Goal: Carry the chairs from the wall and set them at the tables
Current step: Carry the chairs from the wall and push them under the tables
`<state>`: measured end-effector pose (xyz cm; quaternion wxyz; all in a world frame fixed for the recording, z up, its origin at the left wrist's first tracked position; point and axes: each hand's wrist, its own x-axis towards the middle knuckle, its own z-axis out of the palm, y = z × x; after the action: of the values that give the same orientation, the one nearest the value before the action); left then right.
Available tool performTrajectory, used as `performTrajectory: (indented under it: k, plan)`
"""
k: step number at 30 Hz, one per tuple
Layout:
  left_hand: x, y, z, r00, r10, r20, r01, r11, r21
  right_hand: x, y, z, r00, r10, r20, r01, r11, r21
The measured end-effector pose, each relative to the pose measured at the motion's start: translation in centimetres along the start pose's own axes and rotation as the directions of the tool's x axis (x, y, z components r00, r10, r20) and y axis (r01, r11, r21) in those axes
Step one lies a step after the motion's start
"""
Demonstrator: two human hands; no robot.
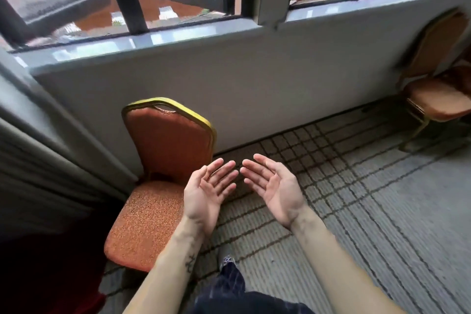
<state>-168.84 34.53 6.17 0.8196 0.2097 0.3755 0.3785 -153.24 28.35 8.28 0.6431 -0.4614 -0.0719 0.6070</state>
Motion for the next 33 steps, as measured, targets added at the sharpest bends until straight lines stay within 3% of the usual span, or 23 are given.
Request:
performTrajectory:
  k: [8, 14, 18, 23, 26, 29, 33]
  plan:
    - [12.0, 7.4, 3.3, 0.998, 0.065, -0.011, -0.065, 0.998, 0.024, 12.4, -5.8, 5.3, 0.999, 0.028, 0.047, -0.025, 0.998, -0.065]
    - [18.9, 9.8, 2.8, 0.966, 0.133, -0.220, -0.143, 0.989, -0.028, 22.8, -8.2, 8.1, 0.987, 0.100, 0.130, -0.061, 0.959, -0.276]
    - [24.2, 11.1, 2.8, 0.914, 0.176, -0.365, -0.229, 0.968, -0.106, 30.8, -9.2, 10.2, 0.939, 0.202, 0.279, -0.070, 0.905, -0.419]
    - [28.3, 13.9, 3.3, 0.805, 0.273, -0.527, -0.413, 0.895, -0.167, 38.5, -10.3, 13.9, 0.802, 0.425, 0.420, -0.165, 0.833, -0.528]
    - [30.2, 15.3, 4.0, 0.677, 0.330, -0.658, -0.525, 0.843, -0.118, 42.8, -11.2, 16.7, 0.677, 0.545, 0.495, -0.156, 0.763, -0.627]
    - [30.6, 15.8, 5.2, 0.544, 0.354, -0.761, -0.601, 0.797, -0.059, 44.8, -11.7, 19.2, 0.564, 0.626, 0.539, 0.023, 0.641, -0.767]
    - [30.9, 16.7, 5.2, 0.422, 0.430, -0.798, -0.609, 0.787, 0.102, 46.3, -11.1, 22.1, 0.425, 0.672, 0.607, 0.330, 0.509, -0.795]
